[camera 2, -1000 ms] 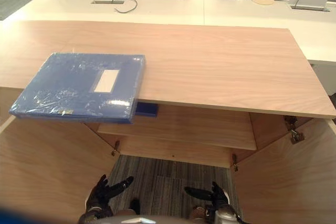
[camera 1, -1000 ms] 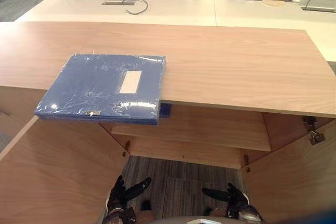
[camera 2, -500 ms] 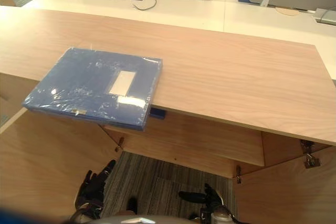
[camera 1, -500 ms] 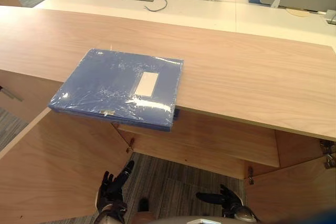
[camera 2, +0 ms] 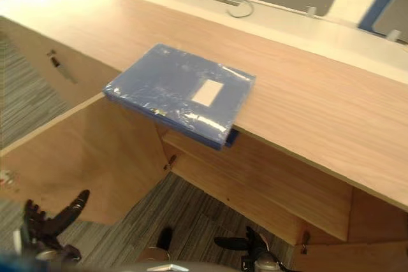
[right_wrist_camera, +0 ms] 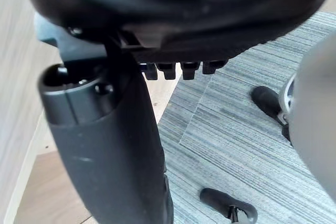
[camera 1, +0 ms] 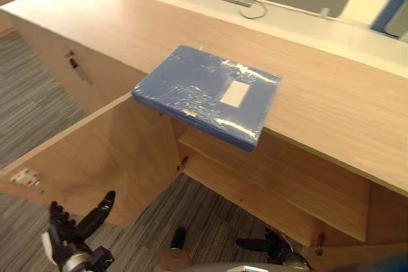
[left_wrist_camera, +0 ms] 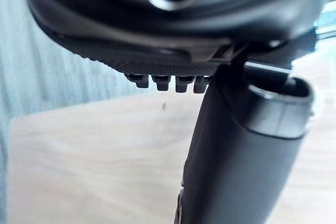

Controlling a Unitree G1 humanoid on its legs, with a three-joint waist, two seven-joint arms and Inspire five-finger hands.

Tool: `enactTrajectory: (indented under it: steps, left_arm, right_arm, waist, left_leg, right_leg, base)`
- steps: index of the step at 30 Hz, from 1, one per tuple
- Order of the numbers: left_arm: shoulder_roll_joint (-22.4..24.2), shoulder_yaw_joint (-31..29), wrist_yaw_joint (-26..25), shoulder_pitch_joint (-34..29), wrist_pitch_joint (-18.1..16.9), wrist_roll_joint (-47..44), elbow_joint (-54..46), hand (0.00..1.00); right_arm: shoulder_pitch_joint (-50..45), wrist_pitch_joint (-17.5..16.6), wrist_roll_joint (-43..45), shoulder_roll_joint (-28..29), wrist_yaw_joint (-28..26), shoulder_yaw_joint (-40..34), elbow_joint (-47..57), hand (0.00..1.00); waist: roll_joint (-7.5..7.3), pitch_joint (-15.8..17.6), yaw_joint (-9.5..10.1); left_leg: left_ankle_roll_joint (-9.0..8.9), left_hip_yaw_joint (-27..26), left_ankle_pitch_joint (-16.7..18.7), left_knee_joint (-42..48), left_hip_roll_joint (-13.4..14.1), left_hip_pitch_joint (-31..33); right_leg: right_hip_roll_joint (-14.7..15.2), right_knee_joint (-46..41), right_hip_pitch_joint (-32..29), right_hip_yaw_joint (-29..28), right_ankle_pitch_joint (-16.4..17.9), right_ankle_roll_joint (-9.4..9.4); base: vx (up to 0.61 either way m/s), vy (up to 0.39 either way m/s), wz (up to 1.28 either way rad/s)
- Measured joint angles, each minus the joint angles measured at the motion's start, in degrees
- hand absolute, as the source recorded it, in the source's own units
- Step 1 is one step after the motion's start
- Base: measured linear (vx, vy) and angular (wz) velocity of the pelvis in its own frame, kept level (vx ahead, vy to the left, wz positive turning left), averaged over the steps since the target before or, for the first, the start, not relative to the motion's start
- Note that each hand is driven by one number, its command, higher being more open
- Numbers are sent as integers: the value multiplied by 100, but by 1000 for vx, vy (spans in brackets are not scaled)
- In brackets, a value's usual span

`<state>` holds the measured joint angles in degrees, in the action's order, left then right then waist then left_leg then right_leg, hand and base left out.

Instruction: Walk over to the cabinet, pick up the folder, carry it to the office cabinet, place the folder inside the office cabinet, then close the office cabinet door

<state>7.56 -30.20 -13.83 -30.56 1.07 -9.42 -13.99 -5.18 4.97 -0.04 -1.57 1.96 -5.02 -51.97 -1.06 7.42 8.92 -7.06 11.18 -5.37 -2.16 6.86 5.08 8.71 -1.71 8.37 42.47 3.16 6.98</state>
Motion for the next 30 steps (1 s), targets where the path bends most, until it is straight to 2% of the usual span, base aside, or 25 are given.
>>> enactTrajectory:
  steps: [4,9,14,16,17,19,25,30]
  left_arm:
    - [2,-364,-667,4,73,1526,-1115,100]
    - [-1,-375,-1469,54,-56,3149,-2110,100]
    - [-71,347,-1786,71,-276,4115,-2731,100]
    - [-278,771,-1910,78,-313,4481,-2863,100]
    - [-534,1166,-1970,77,-335,4755,-2992,100]
    - [-938,1591,-1952,97,-460,4925,-3131,100]
    - [-2208,2303,-1632,393,-1076,5298,-3236,100]
    - [-2818,2693,-1236,443,-1418,5292,-3236,100]
  right_arm:
    - [52,-4,-49,53,132,-63,39,100]
    - [205,-102,-220,100,359,-57,0,100]
    - [447,-223,-275,94,458,49,-282,100]
    - [508,-292,-405,91,470,249,-345,100]
    - [567,-341,-449,97,465,424,-459,100]
    - [612,-369,-449,98,460,564,-527,100]
    - [674,-399,-461,3,408,866,-744,100]
    - [667,-399,-461,-118,334,899,-790,100]
  waist:
    - [-63,-2,23]
    - [-115,54,16]
    - [-95,71,5]
    - [-86,76,3]
    - [-84,78,-5]
    - [-60,90,-19]
    - [37,72,-118]
    - [88,56,-184]
  left_leg:
    - [-13,252,-20,13,-72,88]
    - [-21,393,-34,61,-141,162]
    - [-21,423,-33,72,-160,133]
    - [-22,390,-33,65,-146,109]
    - [-22,355,-32,55,-132,87]
    - [-22,321,-32,45,-123,60]
    - [-26,138,-29,-12,-99,-70]
    - [-26,-95,-28,-88,-64,-226]
  right_leg:
    - [-6,10,86,274,43,41]
    - [1,45,155,429,42,47]
    - [15,53,187,457,42,47]
    - [12,54,188,424,42,47]
    - [9,54,185,390,42,47]
    - [10,53,185,352,41,46]
    - [22,51,183,179,37,48]
    - [47,50,171,-36,25,44]
  base:
    - [-7,-17,33]
    - [7,-6,17]
    - [-10,1,3]
    - [-26,9,-9]
    - [-19,8,-11]
    - [-12,7,-10]
    - [-4,12,-14]
    - [2,18,-22]
